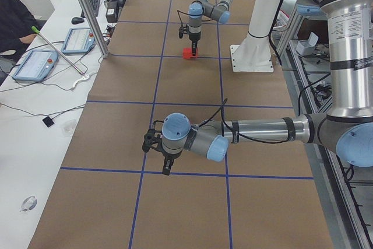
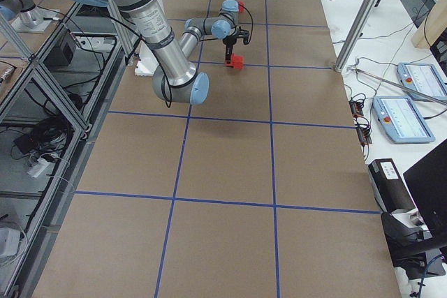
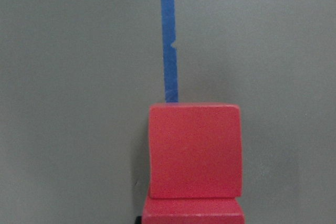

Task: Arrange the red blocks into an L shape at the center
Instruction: 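Lower the red cube beside the center cube, nearer the robot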

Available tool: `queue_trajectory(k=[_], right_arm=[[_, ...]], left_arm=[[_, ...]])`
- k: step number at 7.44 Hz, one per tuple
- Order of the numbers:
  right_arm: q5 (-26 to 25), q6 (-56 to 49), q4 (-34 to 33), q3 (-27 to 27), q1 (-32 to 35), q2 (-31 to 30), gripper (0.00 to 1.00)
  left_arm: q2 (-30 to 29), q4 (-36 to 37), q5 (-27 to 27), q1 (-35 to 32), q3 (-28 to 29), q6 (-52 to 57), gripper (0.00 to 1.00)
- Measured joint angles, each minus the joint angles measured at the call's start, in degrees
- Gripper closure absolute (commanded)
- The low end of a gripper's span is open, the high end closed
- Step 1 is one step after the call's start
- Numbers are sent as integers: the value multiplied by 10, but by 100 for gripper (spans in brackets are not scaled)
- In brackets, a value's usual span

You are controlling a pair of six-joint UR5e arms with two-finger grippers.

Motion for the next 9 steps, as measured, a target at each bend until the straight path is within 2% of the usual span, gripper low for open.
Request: queue_trajectory(k=[9], right_arm=[[-1, -12, 0, -7, 0, -1, 100]], left_arm=[[0, -2, -14, 0, -1, -8, 0]])
